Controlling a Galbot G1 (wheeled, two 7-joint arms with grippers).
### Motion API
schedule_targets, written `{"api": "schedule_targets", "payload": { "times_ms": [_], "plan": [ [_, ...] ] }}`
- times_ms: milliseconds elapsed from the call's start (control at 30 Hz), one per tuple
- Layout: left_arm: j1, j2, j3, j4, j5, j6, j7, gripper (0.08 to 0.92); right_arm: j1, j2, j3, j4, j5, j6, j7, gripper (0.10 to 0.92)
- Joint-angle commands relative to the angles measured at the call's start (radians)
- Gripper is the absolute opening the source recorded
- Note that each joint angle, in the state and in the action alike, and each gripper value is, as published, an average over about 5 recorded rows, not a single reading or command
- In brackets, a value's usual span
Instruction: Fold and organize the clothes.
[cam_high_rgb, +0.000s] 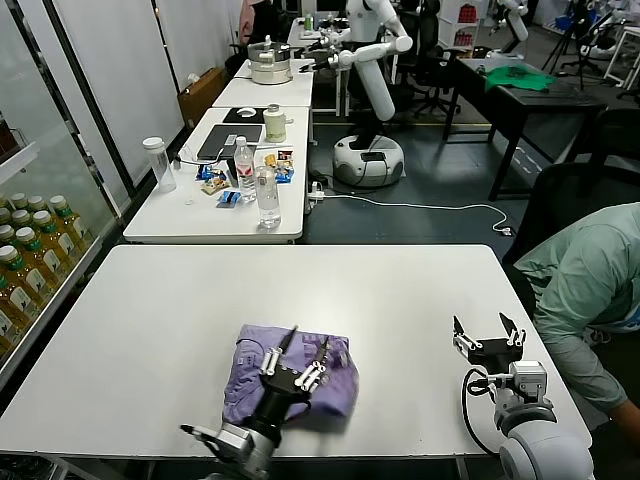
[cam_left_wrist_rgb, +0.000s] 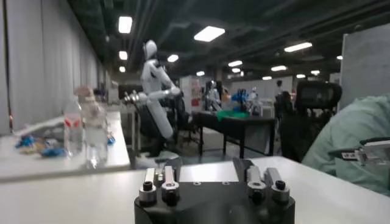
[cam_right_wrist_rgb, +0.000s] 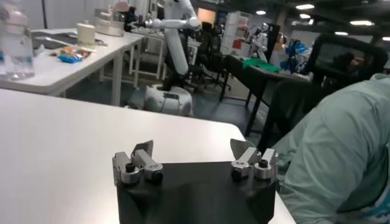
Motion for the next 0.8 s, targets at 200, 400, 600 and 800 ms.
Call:
{"api": "schedule_targets", "payload": {
  "times_ms": [200, 400, 600, 800],
  "plan": [
    [0.043, 0.187, -0.557, 0.068, -0.168, -0.079, -0.041, 0.798, 0.042, 0.008, -0.304, -0.008, 0.032, -0.017, 0.027, 0.823],
    [0.045, 0.170, -0.565, 0.104, -0.199, -0.049, -0.046, 0.822, 0.061, 0.051, -0.462, -0.086, 0.065, 0.004, 0.017, 0.823],
    [0.022, 0.136, -0.518, 0.113, -0.178, -0.032, -0.049, 0.823, 0.124, 0.112, -0.546, -0.174, 0.177, 0.042, 0.071, 0.823],
    [0.026, 0.135, -0.521, 0.126, -0.169, -0.036, -0.049, 0.823, 0.146, 0.123, -0.565, -0.215, 0.264, -0.009, 0.152, 0.823]
  ]
}}
